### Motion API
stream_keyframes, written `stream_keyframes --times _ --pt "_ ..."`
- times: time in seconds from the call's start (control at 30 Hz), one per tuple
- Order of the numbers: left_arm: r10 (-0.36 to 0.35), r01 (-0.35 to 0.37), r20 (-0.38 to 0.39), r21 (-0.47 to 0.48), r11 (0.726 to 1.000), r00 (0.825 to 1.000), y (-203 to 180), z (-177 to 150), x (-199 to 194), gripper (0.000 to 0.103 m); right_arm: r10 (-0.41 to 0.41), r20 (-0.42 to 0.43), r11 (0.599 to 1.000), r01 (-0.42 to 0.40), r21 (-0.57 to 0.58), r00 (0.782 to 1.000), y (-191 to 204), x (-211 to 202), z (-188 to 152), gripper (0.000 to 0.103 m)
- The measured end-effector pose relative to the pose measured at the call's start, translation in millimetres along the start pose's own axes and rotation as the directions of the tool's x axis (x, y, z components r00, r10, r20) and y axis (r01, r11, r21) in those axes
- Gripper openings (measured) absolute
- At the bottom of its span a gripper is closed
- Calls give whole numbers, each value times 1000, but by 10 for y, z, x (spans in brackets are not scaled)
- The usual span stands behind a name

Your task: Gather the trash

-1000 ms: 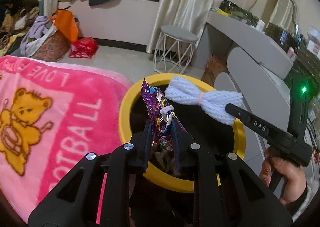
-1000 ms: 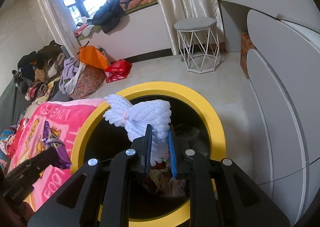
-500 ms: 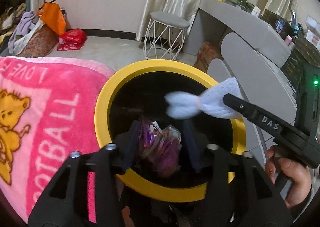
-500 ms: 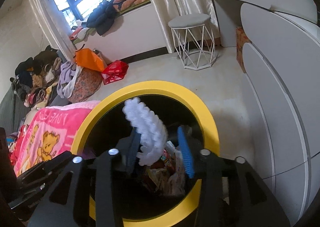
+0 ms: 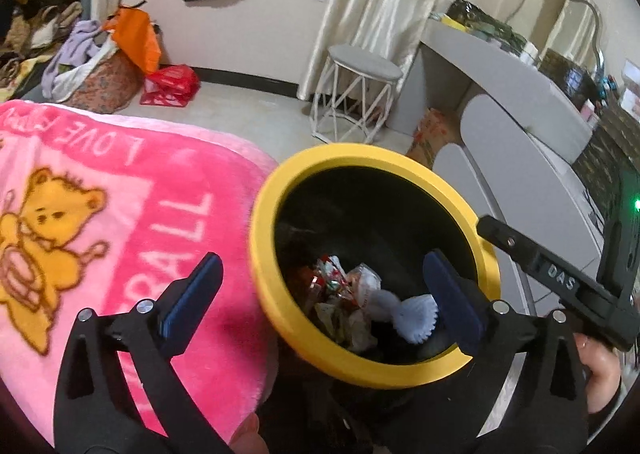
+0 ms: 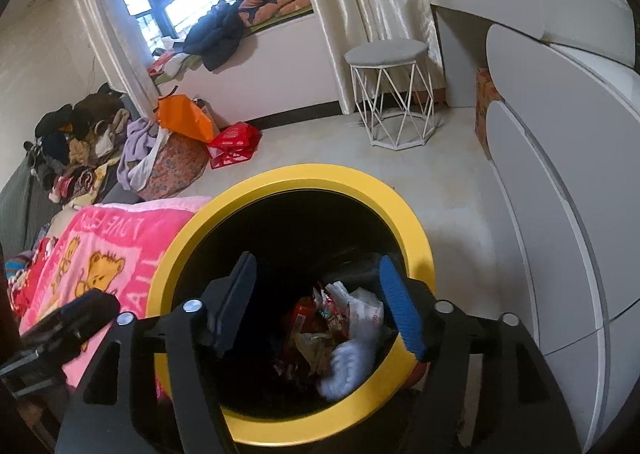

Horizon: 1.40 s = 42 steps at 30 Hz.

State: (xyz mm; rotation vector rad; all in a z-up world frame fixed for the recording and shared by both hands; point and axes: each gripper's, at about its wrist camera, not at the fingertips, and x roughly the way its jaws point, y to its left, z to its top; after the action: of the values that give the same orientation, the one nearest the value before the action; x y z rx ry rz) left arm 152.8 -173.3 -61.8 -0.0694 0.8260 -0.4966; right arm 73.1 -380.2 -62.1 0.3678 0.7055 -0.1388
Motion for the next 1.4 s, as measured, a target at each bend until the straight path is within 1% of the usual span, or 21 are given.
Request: stream_keyframes --times 0.17,0.27,0.33,0.4,0.5,0.57,0.6,0.7,0.77,0.83,0.97,1.03,1.07,1.1,1.23,1.4 --pt "44 -42 45 -50 998 998 183 -26 -228 92 11 52 997 -7 -73 999 198 -193 -83 71" --pt "68 -61 80 -80 995 994 293 -42 -386 92 15 107 989 1 -150 994 387 -324 -140 80" --pt "81 -72 101 -90 993 992 361 -59 -495 92 26 161 981 6 -195 987 528 -429 -200 90" --pt "103 -92 125 -88 992 987 399 -88 -598 92 46 204 976 0 -217 978 624 -512 -256 96" --pt "140 -127 165 -87 988 976 456 -164 -773 92 82 265 968 -13 -251 961 776 -621 -351 97" --pt "159 -145 193 -84 986 968 479 -225 -886 92 97 285 964 -19 -265 954 839 -666 -402 97" --pt "175 -160 214 -85 983 961 491 -270 -959 92 108 295 962 -25 -272 949 881 -693 -436 97" --pt "203 -186 239 -91 978 949 533 -356 -1093 92 138 319 957 -43 -287 938 959 -775 -538 97" --pt "230 -209 263 -104 972 937 542 -426 -1186 92 152 336 951 -46 -305 929 1015 -837 -613 97" --pt "239 -215 282 -114 970 929 552 -498 -1256 92 166 358 942 -41 -332 919 1075 -890 -672 97" --pt "271 -245 292 -123 962 917 579 -633 -1365 92 188 401 932 -35 -361 897 1143 -990 -748 97" --pt "298 -268 309 -136 954 903 582 -690 -1417 92 190 408 933 -35 -359 893 1156 -1022 -786 97" --pt "304 -274 315 -136 952 899 586 -702 -1431 92 194 408 933 -39 -358 892 1162 -1030 -793 97" --pt "317 -287 325 -137 948 891 589 -723 -1454 92 195 410 933 -40 -357 891 1165 -1035 -796 97" --pt "327 -297 337 -140 945 883 613 -766 -1493 92 200 420 931 -38 -362 885 1174 -1052 -825 97" --pt "326 -294 342 -143 945 881 616 -764 -1502 92 199 423 933 -39 -358 884 1169 -1058 -818 97"
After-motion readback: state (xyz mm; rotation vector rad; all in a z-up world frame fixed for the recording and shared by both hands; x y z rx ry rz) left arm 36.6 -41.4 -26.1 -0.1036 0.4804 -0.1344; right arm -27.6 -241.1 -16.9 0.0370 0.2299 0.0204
